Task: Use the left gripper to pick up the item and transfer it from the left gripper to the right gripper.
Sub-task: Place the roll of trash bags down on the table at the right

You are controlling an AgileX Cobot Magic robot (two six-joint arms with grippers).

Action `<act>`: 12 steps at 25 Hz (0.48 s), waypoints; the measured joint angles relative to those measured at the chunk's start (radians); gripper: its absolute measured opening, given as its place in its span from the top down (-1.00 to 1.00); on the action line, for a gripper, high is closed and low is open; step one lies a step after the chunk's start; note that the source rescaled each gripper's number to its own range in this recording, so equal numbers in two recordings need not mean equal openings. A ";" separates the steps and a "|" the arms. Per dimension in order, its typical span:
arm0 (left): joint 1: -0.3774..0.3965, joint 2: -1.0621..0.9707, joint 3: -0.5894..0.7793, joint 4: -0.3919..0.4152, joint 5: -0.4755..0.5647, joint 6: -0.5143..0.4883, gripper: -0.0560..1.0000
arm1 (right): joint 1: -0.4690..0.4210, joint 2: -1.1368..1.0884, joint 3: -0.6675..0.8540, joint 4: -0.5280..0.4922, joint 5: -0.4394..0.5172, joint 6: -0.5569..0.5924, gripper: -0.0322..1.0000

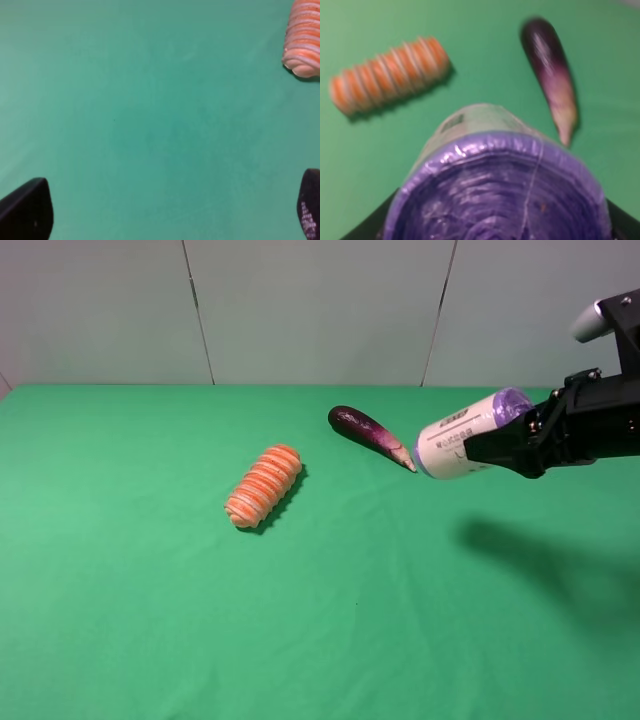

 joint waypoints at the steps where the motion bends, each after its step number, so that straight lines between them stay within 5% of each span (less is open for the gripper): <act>1: 0.000 0.000 0.000 0.000 0.000 0.000 -0.90 | 0.000 0.001 -0.016 -0.061 0.000 0.062 0.94; 8: 0.000 0.000 0.000 0.001 0.000 0.000 -0.90 | 0.000 0.003 -0.169 -0.509 0.036 0.527 0.94; 12: 0.000 0.000 0.000 0.002 0.000 0.000 -0.90 | 0.000 0.003 -0.186 -0.617 0.084 0.643 0.94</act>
